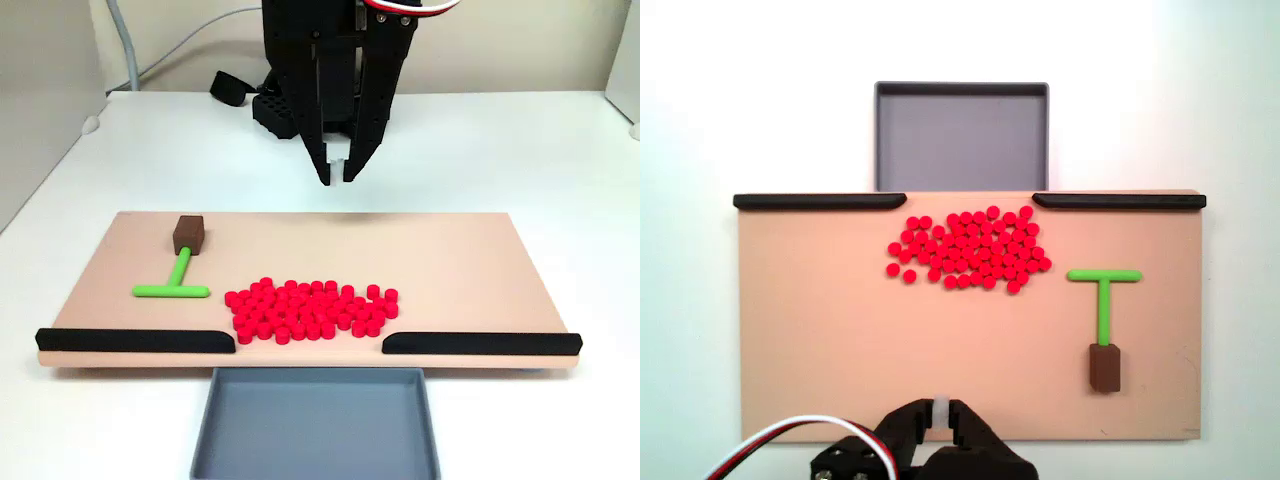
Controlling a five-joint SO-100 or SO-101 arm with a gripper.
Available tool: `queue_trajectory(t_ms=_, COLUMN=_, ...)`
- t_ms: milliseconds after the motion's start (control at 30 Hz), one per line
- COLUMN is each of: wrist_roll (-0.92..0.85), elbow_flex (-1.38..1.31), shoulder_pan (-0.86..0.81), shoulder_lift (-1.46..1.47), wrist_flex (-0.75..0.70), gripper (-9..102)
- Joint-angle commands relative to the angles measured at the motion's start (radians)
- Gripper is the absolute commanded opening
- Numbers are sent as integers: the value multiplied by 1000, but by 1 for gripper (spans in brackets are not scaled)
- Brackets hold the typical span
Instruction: Grasp a green tool by the dark brown handle.
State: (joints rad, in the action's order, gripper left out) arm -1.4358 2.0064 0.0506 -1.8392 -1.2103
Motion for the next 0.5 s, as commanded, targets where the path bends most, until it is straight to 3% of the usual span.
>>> queue_trajectory(t_ms=0, wrist_roll=3, elbow_flex=-29, shoulder_pan=2, shoulder_lift=-11, wrist_flex=-3, gripper=0)
queue_trajectory(t_ms=467, wrist_roll=3, elbow_flex=-29, shoulder_pan=3, shoulder_lift=5, wrist_flex=-3, gripper=0)
